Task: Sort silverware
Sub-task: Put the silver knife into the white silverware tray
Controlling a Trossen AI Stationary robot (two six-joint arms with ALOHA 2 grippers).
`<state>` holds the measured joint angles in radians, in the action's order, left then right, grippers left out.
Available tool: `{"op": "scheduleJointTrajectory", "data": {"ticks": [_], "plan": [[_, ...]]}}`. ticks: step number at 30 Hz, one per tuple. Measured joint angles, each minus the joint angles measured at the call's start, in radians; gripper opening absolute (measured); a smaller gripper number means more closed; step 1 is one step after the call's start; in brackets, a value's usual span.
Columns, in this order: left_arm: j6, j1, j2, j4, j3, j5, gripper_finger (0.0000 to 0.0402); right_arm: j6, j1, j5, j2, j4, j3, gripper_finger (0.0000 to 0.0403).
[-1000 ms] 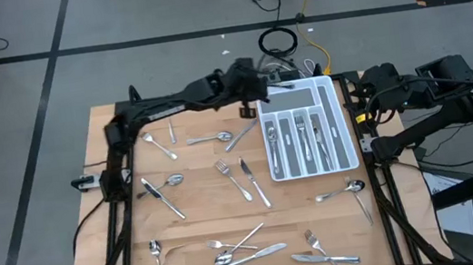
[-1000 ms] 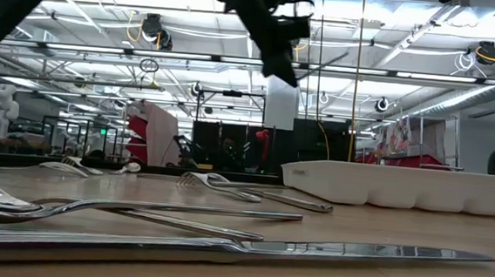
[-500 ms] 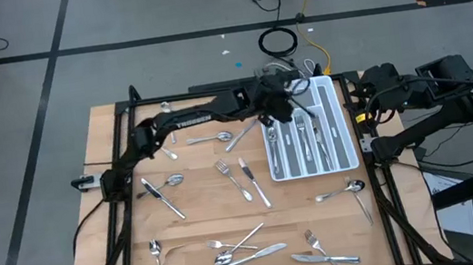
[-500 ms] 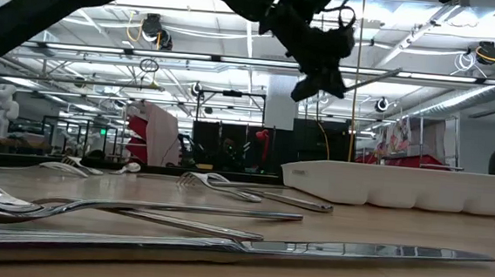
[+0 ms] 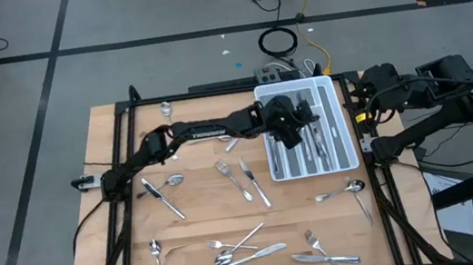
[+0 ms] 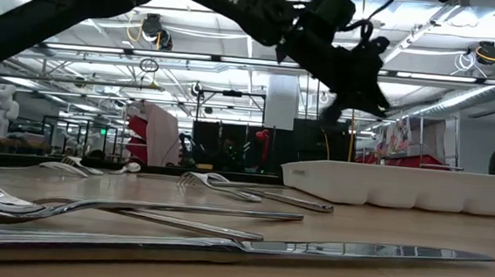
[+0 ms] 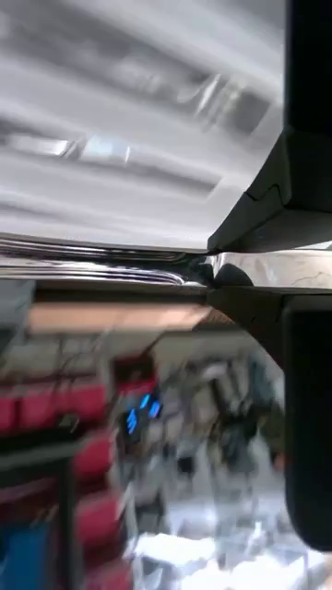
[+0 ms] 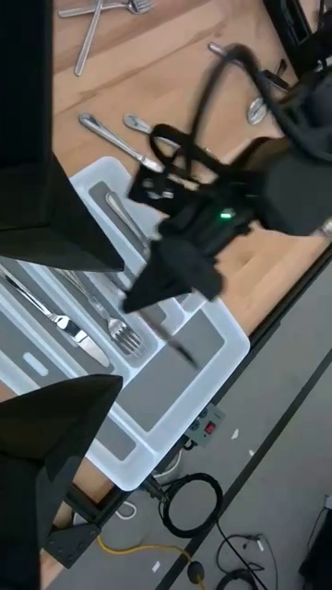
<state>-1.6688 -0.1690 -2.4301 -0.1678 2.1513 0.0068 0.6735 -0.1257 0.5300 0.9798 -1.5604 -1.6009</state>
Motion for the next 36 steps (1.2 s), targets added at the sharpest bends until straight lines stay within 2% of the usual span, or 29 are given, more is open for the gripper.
{"op": "scheduleJointTrajectory", "data": {"ticks": [8, 23, 31, 36], "plan": [[-0.017, 0.008, -0.086, 0.155, 0.019, 0.073, 0.0042, -0.002, 0.000, 0.006, 0.000, 0.026, 0.000, 0.0185], [-0.103, -0.001, -0.200, 0.126, 0.097, 0.127, 0.0042, -0.018, 0.000, 0.023, 0.000, 0.063, 0.000, 0.0185], [-0.087, -0.001, -0.228, 0.176, 0.097, 0.126, 0.0042, -0.065, 0.000, 0.024, 0.000, 0.120, 0.000, 0.0185], [-0.018, -0.001, -0.239, 0.205, 0.095, 0.137, 0.0042, -0.081, 0.000, 0.022, 0.001, 0.137, 0.000, 0.0185]]}}
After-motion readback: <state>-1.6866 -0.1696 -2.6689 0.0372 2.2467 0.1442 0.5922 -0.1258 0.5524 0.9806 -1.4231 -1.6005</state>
